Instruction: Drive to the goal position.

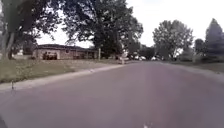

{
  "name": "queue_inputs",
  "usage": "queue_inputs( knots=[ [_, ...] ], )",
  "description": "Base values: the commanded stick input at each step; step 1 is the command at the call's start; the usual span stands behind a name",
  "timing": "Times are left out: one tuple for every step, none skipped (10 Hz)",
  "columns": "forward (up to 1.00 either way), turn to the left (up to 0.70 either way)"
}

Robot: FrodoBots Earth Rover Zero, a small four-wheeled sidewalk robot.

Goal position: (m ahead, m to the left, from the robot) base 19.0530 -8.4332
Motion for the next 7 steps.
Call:
queue_inputs(
  knots=[
    [1.00, -0.02],
    [1.00, -0.02],
    [1.00, -0.02],
    [1.00, 0.00],
    [1.00, 0.00],
    [1.00, 0.00],
    [1.00, 0.00]
  ],
)
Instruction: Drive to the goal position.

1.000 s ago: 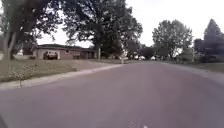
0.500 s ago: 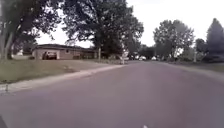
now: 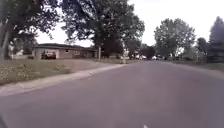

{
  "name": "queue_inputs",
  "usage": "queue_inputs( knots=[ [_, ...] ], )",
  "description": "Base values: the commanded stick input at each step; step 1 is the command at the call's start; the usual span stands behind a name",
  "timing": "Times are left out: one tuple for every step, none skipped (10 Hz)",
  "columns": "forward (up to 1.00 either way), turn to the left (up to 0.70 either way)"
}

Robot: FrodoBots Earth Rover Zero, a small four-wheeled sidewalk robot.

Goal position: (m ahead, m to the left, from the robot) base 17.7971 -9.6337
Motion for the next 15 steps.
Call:
queue_inputs(
  knots=[
    [1.00, 0.00],
    [1.00, -0.02],
    [1.00, -0.15],
    [1.00, -0.32],
    [1.00, -0.34],
    [1.00, -0.36],
    [1.00, -0.16],
    [1.00, 0.00],
    [1.00, 0.00],
    [1.00, 0.00],
    [1.00, 0.00],
    [1.00, 0.00],
    [1.00, 0.00],
    [1.00, 0.00],
    [1.00, 0.00]
  ],
)
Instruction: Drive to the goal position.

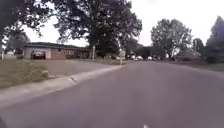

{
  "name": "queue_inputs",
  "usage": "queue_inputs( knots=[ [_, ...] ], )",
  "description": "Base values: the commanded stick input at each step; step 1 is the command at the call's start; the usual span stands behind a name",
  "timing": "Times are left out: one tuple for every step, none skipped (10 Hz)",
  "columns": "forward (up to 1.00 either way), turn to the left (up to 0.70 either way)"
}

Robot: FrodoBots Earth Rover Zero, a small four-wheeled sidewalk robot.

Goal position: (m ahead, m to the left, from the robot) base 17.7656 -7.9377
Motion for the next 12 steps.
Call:
queue_inputs(
  knots=[
    [1.00, 0.00],
    [1.00, 0.00],
    [1.00, -0.34],
    [1.00, -0.36],
    [1.00, -0.39],
    [1.00, -0.40],
    [1.00, -0.39],
    [1.00, -0.21],
    [1.00, -0.04],
    [1.00, 0.00],
    [1.00, 0.00],
    [1.00, 0.00]
  ],
)
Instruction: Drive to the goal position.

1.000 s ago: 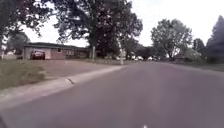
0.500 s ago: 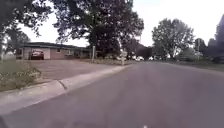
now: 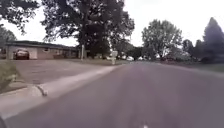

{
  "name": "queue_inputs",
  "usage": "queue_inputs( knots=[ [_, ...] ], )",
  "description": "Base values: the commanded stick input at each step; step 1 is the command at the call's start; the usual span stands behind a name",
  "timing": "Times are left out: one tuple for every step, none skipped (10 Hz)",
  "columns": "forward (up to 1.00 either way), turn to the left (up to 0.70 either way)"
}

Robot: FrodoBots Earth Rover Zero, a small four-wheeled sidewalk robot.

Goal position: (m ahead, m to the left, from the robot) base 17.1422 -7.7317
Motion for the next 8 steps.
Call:
queue_inputs(
  knots=[
    [1.00, 0.00],
    [1.00, 0.00],
    [1.00, 0.00],
    [1.00, 0.00],
    [1.00, -0.09],
    [1.00, -0.40],
    [1.00, -0.40],
    [1.00, -0.40]
  ],
)
